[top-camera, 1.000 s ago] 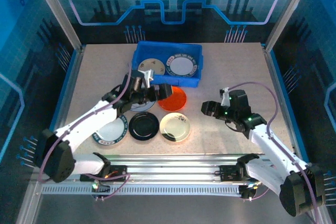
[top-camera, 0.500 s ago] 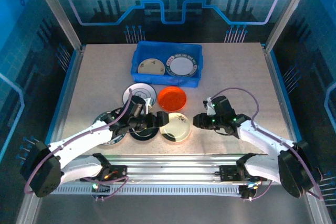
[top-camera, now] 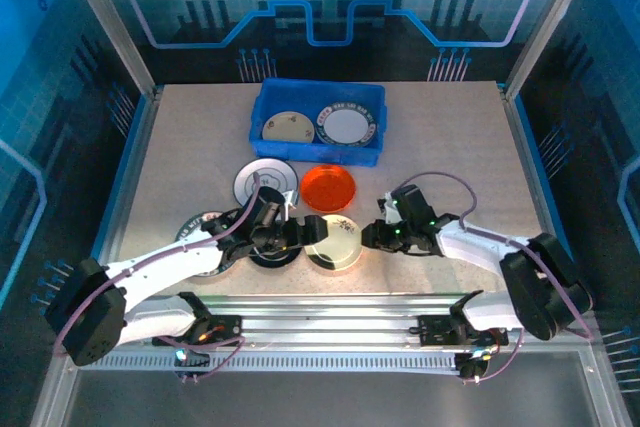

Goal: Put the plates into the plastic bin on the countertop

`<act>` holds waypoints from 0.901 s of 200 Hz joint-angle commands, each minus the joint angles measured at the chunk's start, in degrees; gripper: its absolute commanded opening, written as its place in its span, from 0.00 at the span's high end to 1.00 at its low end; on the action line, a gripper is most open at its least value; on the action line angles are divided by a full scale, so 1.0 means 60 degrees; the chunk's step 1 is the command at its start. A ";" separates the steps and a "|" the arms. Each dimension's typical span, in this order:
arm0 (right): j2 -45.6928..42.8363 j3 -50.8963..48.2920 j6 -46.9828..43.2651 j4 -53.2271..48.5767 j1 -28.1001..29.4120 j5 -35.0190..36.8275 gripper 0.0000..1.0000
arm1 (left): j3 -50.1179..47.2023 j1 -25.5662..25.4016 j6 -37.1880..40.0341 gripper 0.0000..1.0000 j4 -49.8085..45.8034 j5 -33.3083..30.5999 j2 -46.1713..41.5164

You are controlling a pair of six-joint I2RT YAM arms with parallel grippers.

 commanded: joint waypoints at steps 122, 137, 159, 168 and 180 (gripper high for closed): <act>0.1149 0.0291 0.0231 0.0805 0.0153 -0.0782 0.74 | -0.0023 -0.0061 -0.0112 0.05 0.0508 -0.0116 0.0658; 0.1143 0.0273 0.0242 0.0804 0.0159 -0.0737 0.74 | 0.0019 -0.0059 -0.0099 0.05 0.0517 -0.0101 0.0731; 0.1176 0.0290 0.0247 0.0760 0.0158 -0.0732 0.75 | 0.0021 -0.0067 -0.0094 0.05 0.0542 -0.0094 0.0800; 0.1194 0.0308 0.0261 0.0747 0.0147 -0.0690 0.75 | 0.0036 -0.0059 -0.0094 0.05 0.0560 -0.0087 0.0836; 0.1237 0.0307 0.0254 0.0731 0.0146 -0.0672 0.75 | 0.0047 -0.0062 -0.0094 0.05 0.0593 -0.0086 0.0920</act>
